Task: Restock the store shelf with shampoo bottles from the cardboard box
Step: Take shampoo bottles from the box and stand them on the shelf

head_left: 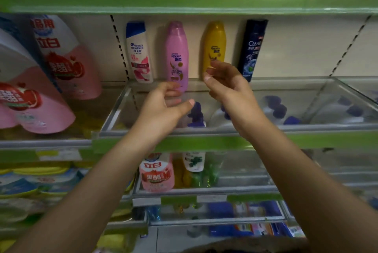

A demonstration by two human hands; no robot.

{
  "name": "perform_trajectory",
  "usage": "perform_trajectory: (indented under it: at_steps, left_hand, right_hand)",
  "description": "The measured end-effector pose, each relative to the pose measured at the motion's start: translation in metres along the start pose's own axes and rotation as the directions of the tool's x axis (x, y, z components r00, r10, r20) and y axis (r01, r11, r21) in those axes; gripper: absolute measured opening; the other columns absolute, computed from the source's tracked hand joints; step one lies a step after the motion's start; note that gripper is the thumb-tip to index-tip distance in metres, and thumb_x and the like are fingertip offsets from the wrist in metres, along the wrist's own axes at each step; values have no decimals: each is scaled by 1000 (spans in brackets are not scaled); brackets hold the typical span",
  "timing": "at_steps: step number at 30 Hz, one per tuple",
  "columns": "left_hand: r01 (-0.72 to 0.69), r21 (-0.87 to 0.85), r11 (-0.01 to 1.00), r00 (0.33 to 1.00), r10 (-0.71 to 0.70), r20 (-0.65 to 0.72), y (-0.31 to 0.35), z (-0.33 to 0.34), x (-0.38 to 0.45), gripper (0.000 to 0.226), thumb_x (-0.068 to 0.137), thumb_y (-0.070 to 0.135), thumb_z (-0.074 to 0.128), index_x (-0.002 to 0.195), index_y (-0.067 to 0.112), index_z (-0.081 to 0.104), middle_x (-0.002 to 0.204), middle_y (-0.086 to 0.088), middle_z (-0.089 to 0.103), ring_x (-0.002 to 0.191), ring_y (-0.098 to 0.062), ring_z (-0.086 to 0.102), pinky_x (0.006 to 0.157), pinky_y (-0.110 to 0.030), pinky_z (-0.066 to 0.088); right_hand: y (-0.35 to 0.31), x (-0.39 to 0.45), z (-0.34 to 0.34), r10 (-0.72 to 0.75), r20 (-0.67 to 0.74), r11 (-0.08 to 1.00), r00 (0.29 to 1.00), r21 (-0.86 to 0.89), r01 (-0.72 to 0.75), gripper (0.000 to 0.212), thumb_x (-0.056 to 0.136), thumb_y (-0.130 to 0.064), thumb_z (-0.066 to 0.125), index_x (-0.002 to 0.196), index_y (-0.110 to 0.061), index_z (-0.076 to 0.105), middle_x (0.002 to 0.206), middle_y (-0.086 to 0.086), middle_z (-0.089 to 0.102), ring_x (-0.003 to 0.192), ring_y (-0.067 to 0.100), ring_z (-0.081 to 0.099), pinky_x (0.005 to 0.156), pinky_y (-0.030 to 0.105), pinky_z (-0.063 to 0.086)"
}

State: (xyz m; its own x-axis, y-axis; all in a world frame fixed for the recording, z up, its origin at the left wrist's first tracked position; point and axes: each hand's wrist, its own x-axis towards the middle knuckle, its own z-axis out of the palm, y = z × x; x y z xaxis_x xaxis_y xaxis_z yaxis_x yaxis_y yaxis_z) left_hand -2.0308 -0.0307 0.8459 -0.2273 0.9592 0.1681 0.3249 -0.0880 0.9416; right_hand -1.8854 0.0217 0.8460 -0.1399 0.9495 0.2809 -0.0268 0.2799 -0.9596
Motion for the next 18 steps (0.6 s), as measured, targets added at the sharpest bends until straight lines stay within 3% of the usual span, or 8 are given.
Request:
perform_trajectory:
  at_steps: [4,9,14,18]
  left_hand:
    - [12,-63,998,1000,-10,17,17,27,-53,45,84,15,69,126,15,51,118,2,60,103,-5,59,75,-9,50]
    - [67,-94,993,998,-67,10,25,68,-129,34,86,16,67,117,17,54,113,0,63,104,-10,61,88,-23,51]
    - [197,-99,975,980,-196,21,14,107,-206,29,87,16,66,113,21,55,109,3,64,102,-12,62,92,-33,52]
    - [217,-68,974,976,-216,16,5,125,-257,29,90,20,63,118,19,57,110,5,65,102,-9,62,91,-28,51]
  right_hand:
    - [-14,-43,-30,-2,39,1000,999,-8,2,41,91,-24,64,130,-17,53,123,-2,61,110,4,59,101,34,49]
    - [-21,-108,-79,43,82,998,996,39,-46,34,94,-18,61,127,-15,55,117,-3,62,111,8,60,101,37,50]
    - [-4,-177,-127,191,120,976,974,81,-201,29,94,-16,60,123,-17,58,118,4,63,112,13,61,97,39,53]
    - [9,-224,-155,271,131,956,954,76,-282,20,94,-18,59,113,-24,62,122,6,64,112,14,62,92,34,54]
